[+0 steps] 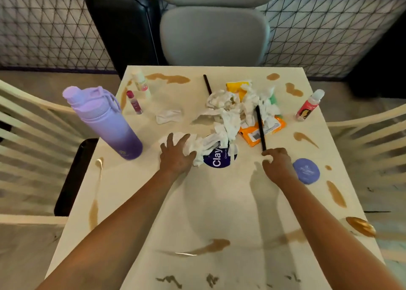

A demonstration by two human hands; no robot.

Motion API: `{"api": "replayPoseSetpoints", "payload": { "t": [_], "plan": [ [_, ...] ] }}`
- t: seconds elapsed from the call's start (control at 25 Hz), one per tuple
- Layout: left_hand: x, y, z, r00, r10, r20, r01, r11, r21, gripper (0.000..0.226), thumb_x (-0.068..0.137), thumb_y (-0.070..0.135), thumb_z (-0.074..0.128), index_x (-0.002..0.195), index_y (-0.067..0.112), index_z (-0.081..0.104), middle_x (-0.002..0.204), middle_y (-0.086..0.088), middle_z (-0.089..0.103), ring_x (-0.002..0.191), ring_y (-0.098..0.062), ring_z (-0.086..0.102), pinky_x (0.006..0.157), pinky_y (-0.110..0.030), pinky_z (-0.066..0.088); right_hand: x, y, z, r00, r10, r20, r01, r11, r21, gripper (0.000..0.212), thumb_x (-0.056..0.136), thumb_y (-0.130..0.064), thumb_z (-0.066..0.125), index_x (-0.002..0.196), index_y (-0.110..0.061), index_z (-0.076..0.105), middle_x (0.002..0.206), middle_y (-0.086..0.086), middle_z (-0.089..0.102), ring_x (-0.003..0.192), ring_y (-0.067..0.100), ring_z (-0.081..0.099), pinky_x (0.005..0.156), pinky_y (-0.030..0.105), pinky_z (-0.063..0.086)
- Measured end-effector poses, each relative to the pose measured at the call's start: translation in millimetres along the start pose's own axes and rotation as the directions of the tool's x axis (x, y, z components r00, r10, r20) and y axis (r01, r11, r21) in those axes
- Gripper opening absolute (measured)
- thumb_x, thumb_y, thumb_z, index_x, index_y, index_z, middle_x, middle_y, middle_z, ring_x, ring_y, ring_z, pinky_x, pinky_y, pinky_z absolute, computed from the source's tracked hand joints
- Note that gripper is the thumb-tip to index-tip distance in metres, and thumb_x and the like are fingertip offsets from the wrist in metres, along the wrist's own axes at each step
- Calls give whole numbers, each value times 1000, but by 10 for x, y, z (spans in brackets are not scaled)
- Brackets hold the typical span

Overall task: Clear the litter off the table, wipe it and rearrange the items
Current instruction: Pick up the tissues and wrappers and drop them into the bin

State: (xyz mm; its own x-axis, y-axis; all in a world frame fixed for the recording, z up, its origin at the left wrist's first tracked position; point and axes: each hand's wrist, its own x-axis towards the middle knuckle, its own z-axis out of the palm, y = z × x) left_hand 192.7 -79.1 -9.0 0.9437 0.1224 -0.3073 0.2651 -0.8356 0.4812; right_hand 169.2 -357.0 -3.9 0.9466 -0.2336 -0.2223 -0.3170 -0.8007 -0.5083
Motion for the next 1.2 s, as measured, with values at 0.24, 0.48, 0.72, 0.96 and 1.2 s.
{"api": "replayPoseSetpoints", "payload": {
  "t": [0.24,0.48,0.72,0.96,1.2],
  "plan": [
    [134,-88,111,998,-21,61,22,1000,-18,54,88,31,50,140,34,34,144,-12,34,129,-33,39,103,-43,37,513,58,136,998,-32,63,34,999,-37,40,91,-8,47,129,-19,52,143,13,29,124,39,34,102,44,34],
    [206,-123,149,995,-64,-76,51,985,-167,41,86,2,50,125,13,52,123,-17,50,114,-29,48,84,-15,29,737,26,273,999,-26,36,25,999,27,26,91,-8,48,114,-7,60,124,20,46,109,39,48,94,39,40],
    [176,-107,51,970,-105,-221,24,940,-341,29,85,1,53,112,11,55,107,-8,62,91,-18,55,74,-15,36,609,39,293,995,70,-67,-59,987,152,27,87,4,45,108,-2,60,113,21,52,104,36,51,88,32,39],
    [-54,-16,-144,939,-115,-323,-74,853,-517,29,84,3,53,101,26,52,99,3,61,89,-19,58,82,-31,48,103,-10,312,995,86,-49,-72,970,232,31,85,4,44,113,-3,55,112,22,50,101,35,51,81,25,33],
    [-391,16,-190,958,-81,-274,-78,849,-523,29,85,0,52,104,21,55,89,7,56,73,-8,52,63,-5,41,-410,-76,450,1000,-2,10,-1,955,296,37,83,6,44,116,-8,53,109,15,49,96,31,54,83,27,39]
  ]
}}
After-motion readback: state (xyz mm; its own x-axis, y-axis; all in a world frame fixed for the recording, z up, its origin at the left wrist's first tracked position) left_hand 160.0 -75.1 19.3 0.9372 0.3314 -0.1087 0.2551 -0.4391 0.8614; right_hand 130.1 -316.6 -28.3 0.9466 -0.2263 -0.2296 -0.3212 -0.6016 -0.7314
